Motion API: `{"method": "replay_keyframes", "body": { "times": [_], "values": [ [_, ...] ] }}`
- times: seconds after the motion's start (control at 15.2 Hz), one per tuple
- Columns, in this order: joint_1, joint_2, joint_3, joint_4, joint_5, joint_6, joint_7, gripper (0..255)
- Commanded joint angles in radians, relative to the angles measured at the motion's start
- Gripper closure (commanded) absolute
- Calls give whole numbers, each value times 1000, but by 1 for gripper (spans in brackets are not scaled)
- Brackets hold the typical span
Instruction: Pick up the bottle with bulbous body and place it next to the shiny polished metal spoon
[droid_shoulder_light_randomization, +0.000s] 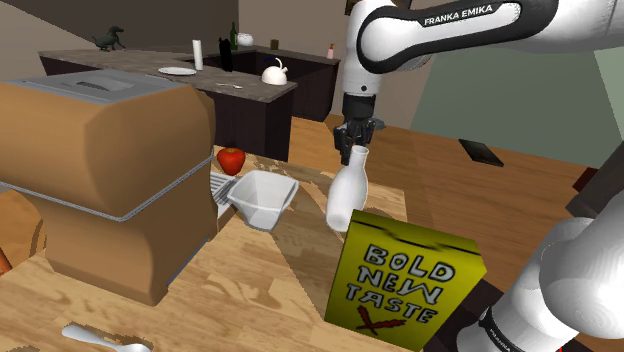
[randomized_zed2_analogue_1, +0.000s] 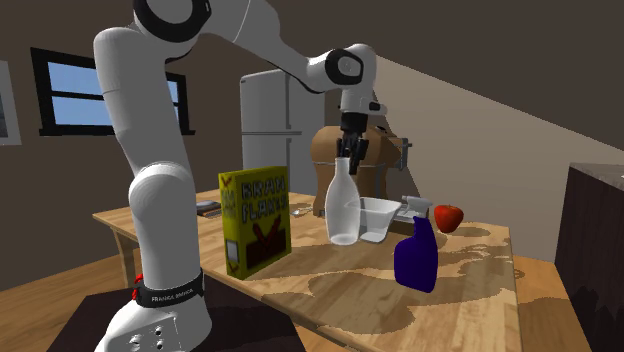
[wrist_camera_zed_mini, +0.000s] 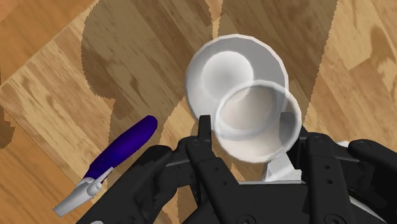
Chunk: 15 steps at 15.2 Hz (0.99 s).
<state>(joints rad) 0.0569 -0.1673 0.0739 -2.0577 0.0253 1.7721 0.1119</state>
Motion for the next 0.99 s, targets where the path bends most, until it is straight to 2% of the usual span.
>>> {"method": "replay_keyframes", "body": {
  "times": [0.0, 0.92],
  "values": [
    [0, -4, 0, 24, 0, -29, 0, 255],
    [-1, -1, -2, 216, -1, -217, 3, 255]
  ]
}}
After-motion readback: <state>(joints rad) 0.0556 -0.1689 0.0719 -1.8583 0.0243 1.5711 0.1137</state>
